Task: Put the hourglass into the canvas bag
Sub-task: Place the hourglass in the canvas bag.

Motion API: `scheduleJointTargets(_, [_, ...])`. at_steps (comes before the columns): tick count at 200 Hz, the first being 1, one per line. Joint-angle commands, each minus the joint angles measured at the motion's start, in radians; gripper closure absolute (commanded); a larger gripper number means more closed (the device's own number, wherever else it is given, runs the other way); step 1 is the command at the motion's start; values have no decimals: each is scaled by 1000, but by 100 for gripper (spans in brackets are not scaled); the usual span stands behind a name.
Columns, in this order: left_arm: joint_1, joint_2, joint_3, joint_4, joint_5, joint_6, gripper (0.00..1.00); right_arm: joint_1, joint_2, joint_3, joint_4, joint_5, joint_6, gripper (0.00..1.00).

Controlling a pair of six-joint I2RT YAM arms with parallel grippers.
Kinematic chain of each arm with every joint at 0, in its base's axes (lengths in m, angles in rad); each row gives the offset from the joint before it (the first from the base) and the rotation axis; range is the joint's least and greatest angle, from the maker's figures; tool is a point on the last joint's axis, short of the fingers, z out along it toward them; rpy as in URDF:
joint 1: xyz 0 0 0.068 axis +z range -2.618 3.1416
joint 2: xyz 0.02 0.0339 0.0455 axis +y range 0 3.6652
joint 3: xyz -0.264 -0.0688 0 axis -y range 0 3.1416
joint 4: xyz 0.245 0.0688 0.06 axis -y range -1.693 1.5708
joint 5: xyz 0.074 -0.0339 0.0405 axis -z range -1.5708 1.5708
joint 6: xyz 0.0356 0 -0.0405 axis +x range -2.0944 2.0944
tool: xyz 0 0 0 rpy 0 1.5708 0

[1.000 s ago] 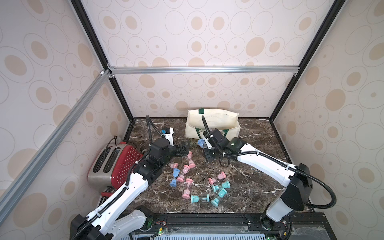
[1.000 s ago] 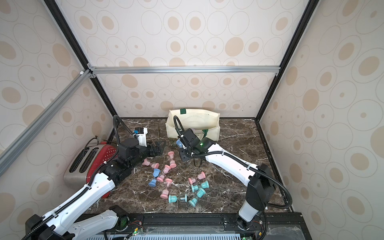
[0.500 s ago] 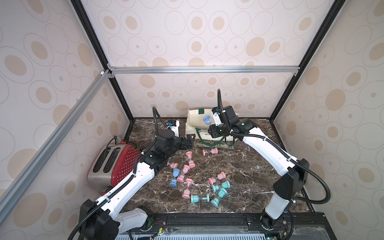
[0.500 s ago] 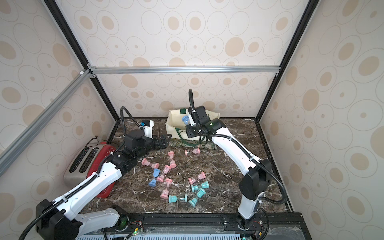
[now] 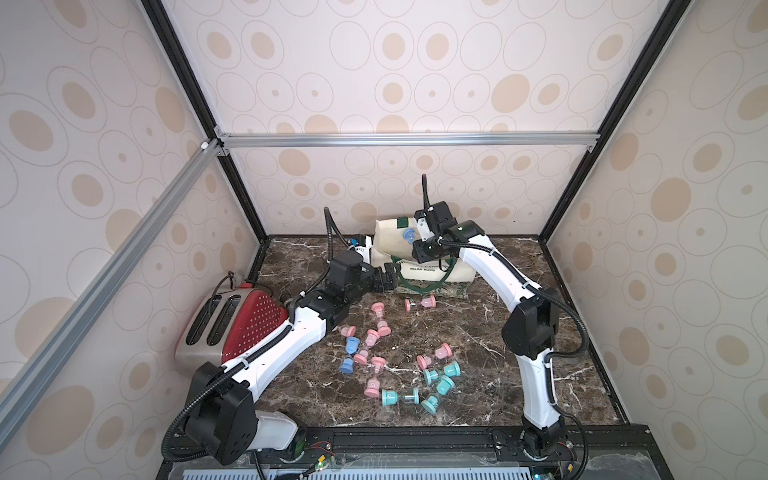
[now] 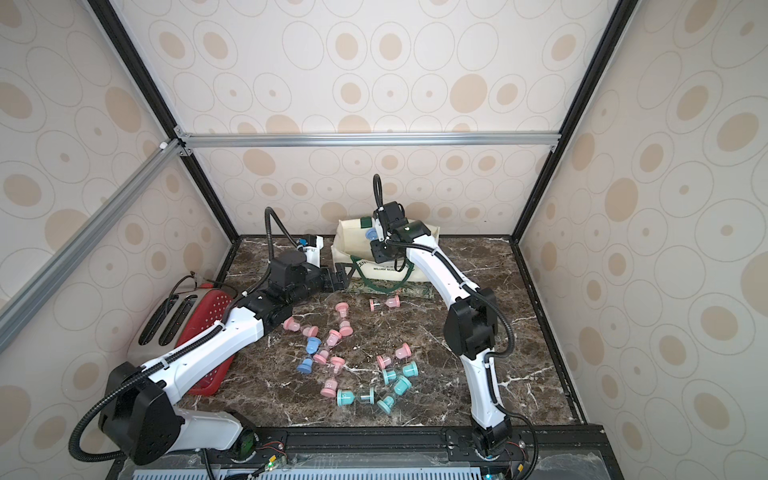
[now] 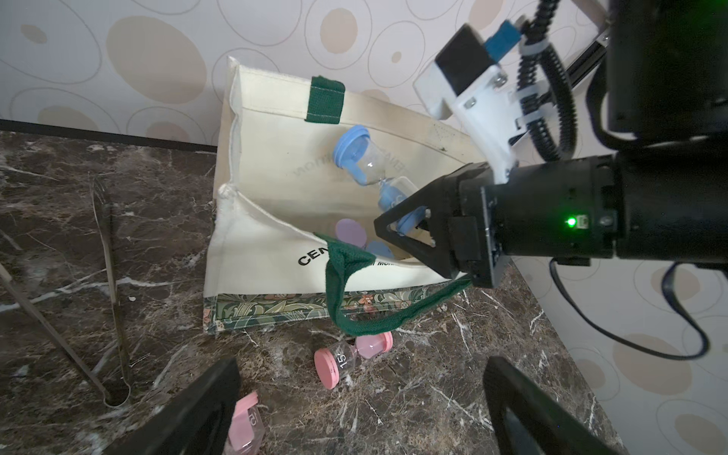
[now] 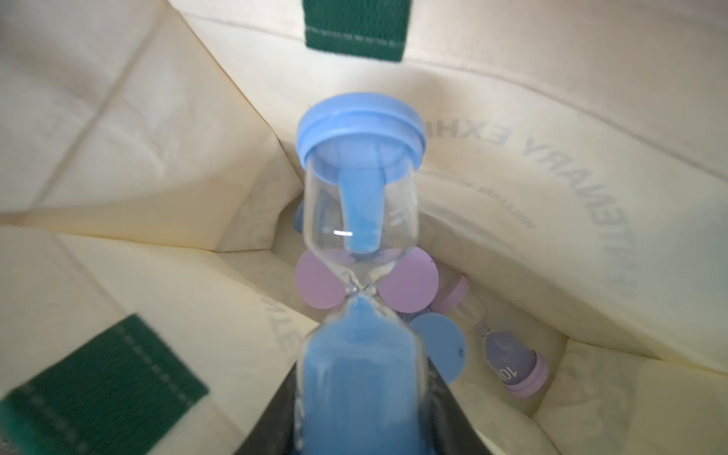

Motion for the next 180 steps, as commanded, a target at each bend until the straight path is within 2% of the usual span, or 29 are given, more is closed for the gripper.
scheduleJointTargets(1, [6, 20, 54, 34, 11, -7, 3, -2, 33, 44, -30, -14, -52, 87])
scheduleJointTargets(53, [6, 54, 58, 41, 5, -4, 3, -10, 111, 53, -55, 0, -80, 84])
scheduleJointTargets(82, [6, 63, 57, 41, 2, -2, 3, -17, 124, 32, -53, 7, -79, 78])
scheduleJointTargets(180, [6, 60, 66, 33, 3, 0, 3, -19, 56, 25, -54, 45, -74, 42])
